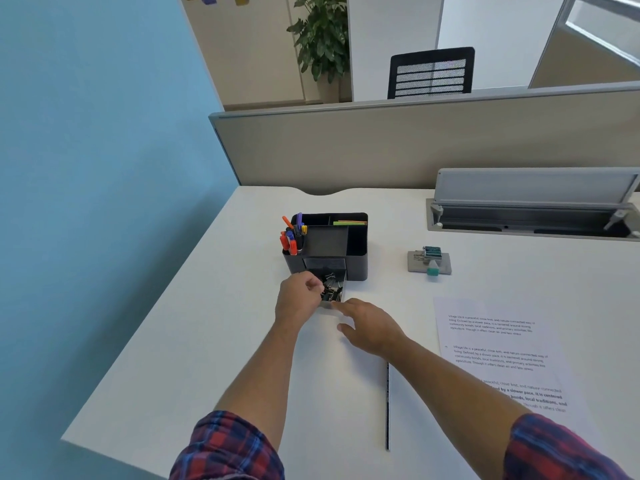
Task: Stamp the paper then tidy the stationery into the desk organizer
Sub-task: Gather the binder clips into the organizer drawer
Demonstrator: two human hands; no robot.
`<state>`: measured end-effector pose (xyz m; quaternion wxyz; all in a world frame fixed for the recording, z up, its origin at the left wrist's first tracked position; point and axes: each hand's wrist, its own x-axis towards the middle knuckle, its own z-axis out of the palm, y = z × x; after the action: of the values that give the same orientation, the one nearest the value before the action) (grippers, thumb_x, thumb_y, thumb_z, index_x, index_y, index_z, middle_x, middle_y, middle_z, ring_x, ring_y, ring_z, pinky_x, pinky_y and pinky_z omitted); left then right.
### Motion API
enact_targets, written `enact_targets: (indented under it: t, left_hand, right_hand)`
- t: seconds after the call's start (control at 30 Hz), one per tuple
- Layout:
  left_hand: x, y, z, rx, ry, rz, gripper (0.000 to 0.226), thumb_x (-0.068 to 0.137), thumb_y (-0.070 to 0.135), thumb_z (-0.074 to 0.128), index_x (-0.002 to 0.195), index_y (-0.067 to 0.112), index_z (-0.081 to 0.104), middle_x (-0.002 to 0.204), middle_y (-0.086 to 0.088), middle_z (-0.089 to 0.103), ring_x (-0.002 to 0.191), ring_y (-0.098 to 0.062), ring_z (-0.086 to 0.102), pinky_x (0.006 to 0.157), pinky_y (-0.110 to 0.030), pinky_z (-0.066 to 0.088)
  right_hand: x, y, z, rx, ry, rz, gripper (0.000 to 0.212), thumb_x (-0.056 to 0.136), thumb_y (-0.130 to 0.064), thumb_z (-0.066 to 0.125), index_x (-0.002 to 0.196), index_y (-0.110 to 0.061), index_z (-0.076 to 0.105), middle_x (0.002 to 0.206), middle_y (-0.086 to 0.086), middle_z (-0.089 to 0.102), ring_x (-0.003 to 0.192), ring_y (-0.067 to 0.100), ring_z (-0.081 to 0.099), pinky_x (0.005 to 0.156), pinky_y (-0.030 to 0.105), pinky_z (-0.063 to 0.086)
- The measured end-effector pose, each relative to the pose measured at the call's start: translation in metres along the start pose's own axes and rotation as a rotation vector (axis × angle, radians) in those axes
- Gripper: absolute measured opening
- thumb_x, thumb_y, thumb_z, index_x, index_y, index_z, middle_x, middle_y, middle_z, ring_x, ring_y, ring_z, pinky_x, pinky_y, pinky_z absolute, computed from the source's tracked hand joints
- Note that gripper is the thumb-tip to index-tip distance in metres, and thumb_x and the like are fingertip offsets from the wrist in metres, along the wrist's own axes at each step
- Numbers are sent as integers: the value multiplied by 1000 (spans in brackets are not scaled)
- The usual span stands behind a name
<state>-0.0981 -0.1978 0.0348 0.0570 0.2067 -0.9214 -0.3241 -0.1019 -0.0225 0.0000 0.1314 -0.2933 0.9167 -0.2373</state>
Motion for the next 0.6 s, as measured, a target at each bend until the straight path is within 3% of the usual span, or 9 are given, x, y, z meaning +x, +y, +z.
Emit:
enact_targets:
  t: [0.17,0.27,0.33,0.47,0.53,0.6]
  left_hand:
    - [-8,-6,-3,230,103,185,13,91,34,71,88,23,67,96,5,61,80,-11,58,65,-16,43]
    - [-10,-8,-7,325,266,374,18,88,30,73,101,18,71,108,3,66,92,-14,63,73,-16,46]
    - [-9,-7,-11,371,309,456,34,85,23,75,118,16,71,127,-1,67,110,-19,66,84,-25,53]
    - [-3,-3,-18,496,93,493,83,80,15,76,154,19,40,161,2,36,147,-20,38,106,-36,46]
    - [0,-5,-19,575,-17,477,95,79,14,76,160,22,26,167,7,21,152,-18,25,110,-36,43]
    - [3,-8,-19,596,-70,439,99,80,14,76,161,25,20,168,9,15,152,-18,25,109,-35,43]
  right_hand:
    - [-1,-3,-1,-8,6,-12,52,99,-33,54,149,-27,44,140,-3,53,120,22,56,96,35,50]
    - [0,-5,-2,-21,7,-27,50,99,-30,54,148,-24,45,141,-2,52,119,22,57,96,35,51]
    - [0,-7,-2,-31,-1,-41,49,100,-29,53,148,-25,45,143,-3,51,122,22,56,98,36,50]
    - [1,-9,-1,-81,-42,-68,52,101,-28,52,152,-27,40,154,-8,44,135,20,47,105,36,45]
    - [1,-10,-1,-106,-67,-81,56,100,-28,52,154,-29,37,159,-11,38,139,19,44,107,37,44]
    - [1,-12,0,-117,-88,-90,59,99,-28,54,155,-30,34,161,-12,34,140,20,43,107,38,44]
